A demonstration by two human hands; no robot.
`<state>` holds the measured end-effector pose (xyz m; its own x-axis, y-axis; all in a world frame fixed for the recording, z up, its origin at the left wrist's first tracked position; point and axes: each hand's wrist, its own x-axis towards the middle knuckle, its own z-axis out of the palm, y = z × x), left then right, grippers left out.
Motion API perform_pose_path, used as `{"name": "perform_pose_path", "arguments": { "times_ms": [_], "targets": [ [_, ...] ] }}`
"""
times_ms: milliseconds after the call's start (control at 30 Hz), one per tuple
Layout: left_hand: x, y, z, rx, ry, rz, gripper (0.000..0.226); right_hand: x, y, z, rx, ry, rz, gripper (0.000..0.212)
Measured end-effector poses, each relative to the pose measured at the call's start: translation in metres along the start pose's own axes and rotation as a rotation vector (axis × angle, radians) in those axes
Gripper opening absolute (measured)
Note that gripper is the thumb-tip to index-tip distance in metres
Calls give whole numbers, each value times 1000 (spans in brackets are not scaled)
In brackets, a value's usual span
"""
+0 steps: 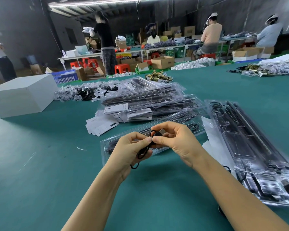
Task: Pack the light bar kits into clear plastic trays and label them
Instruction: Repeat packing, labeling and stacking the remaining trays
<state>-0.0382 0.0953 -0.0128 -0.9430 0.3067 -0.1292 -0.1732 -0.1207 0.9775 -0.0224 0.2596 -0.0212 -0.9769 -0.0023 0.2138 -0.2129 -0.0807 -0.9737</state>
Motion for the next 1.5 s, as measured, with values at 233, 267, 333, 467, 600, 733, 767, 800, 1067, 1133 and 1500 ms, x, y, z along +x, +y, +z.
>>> {"name": "perform_pose_path", "arguments": {
  "times_ms": [233,267,333,467,600,733,767,800,1067,1133,1500],
  "targets": [
    [0,0,0,-88,-55,-79,19,-4,-10,-7,81,-115,106,20],
    [0,0,-1,-87,-55,-73,19,-4,-9,-7,81,-124,118,20],
    [1,-1,-1,-56,-45,-55,17,-3,-7,-8,70,-141,137,21],
    [1,-1,0,-27,-11,-17,17,-3,-6,-11,120,-209,130,25],
    [1,-3,3,31,30,5,14,-1,-3,-7,31,-163,105,21],
    [0,-4,5,15,-41,13,12,1,-2,-9,23,-63,88,14],
    [0,-3,4,29,-70,22,12,1,-3,-11,35,-47,88,14],
    [0,-2,3,64,-85,43,9,1,-3,-11,41,-33,88,13],
    [3,-11,1,724,113,388,12,0,2,-4,-602,13,-183,15],
    [5,-9,-4,658,83,344,12,-2,4,-1,-818,-76,-342,21],
    [6,0,-11,192,54,54,9,-8,16,19,-1474,-29,-658,33]
  ]
}}
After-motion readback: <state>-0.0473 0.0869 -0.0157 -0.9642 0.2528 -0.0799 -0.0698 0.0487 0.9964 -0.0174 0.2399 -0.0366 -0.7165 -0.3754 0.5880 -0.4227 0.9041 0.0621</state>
